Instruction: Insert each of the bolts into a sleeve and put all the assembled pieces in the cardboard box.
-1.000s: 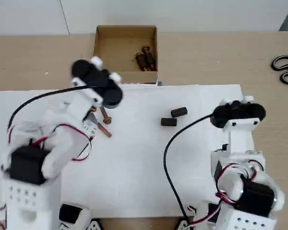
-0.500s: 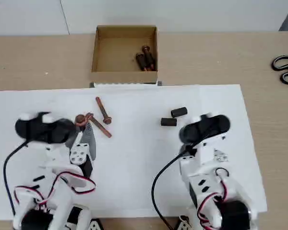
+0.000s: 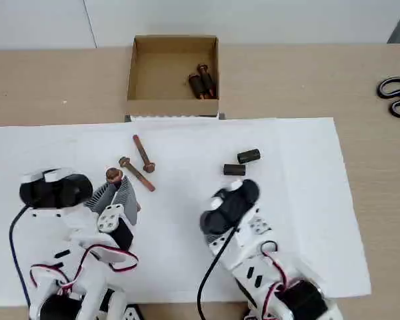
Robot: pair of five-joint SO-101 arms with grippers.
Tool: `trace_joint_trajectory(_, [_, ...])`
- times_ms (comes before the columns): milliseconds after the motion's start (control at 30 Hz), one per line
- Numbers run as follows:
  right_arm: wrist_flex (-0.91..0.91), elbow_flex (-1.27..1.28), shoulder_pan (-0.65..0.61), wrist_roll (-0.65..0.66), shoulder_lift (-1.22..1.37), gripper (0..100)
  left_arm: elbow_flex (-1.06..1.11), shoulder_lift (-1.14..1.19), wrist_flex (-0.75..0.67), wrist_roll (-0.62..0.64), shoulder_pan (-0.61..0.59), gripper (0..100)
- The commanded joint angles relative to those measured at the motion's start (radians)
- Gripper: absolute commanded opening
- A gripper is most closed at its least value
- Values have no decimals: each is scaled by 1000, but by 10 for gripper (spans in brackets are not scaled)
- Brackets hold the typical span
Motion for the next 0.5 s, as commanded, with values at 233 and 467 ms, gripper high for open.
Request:
trace_joint_trajectory(233, [-182,97,-130,-9,1,2,1,-5,-87,91,226,6])
trace_joint_trajectory(467, [-285,152,-154,78,-4,2,110,-8,-160,133,232,6])
